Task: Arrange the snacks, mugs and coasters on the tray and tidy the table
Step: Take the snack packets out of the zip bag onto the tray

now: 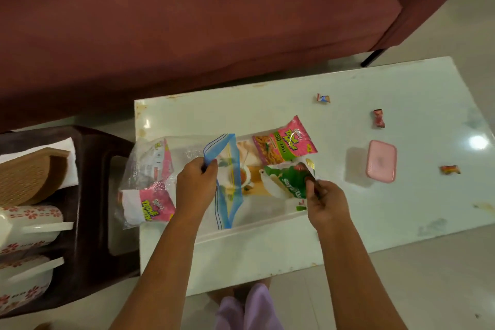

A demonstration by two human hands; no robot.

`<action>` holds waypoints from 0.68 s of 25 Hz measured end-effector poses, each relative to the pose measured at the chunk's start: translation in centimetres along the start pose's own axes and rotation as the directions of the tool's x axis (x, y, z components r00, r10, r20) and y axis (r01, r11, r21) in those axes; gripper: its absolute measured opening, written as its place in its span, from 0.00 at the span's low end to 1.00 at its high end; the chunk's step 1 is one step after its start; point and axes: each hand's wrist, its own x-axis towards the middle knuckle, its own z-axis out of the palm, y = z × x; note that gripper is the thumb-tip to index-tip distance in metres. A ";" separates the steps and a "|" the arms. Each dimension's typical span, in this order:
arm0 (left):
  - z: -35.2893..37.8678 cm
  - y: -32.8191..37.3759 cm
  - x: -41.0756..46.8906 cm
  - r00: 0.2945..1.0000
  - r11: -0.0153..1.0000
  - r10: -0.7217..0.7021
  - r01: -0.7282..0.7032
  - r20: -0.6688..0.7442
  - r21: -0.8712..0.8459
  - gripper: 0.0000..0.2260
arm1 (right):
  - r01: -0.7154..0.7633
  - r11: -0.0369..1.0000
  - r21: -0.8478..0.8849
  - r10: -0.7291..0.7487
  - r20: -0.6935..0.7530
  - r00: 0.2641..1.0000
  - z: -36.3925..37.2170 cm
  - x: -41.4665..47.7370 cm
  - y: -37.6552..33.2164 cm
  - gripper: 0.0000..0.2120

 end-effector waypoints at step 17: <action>2.1 0.0 0.3 1.000 1.000 -0.017 0.017 0.004 -0.020 0.11 | 0.335 -0.542 -0.771 -0.510 0.619 0.597 -4.1 1.9 3.4 0.26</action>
